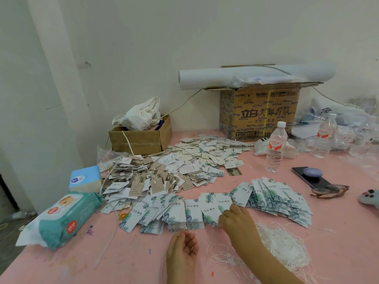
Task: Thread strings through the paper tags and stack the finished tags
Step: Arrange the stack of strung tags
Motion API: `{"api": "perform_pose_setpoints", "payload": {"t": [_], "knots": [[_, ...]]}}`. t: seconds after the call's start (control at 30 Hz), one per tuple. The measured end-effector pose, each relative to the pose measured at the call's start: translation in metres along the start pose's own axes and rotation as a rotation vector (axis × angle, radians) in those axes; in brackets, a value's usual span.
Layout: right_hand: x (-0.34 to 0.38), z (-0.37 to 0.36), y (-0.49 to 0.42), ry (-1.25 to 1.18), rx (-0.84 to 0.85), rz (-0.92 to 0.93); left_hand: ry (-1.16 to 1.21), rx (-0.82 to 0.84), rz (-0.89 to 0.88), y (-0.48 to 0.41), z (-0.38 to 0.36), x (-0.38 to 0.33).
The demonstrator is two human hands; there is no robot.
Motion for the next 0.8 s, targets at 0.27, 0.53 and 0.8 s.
{"api": "perform_pose_setpoints", "payload": {"t": [0.27, 0.53, 0.8], "knots": [[-0.025, 0.040, 0.020, -0.134, -0.338, -0.307, 0.017, 0.005, -0.003, 0.002, 0.000, -0.001], [0.032, 0.065, 0.020, -0.294, -0.601, -0.037, -0.132, 0.126, -0.090, 0.002, -0.019, -0.009], [0.068, 0.037, 0.019, -0.505, -0.412, 0.184, 0.037, 0.124, -0.126, 0.002, -0.009, -0.006]]}}
Point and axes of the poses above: each hand's wrist, its own y-axis away from the middle knuckle, its own z-axis out of the back of the hand, x = y × z, the point moved 10 cm from there along -y, towards the middle knuckle, and after that the axes turned 8 degrees about -y, right-handed, at the moved point
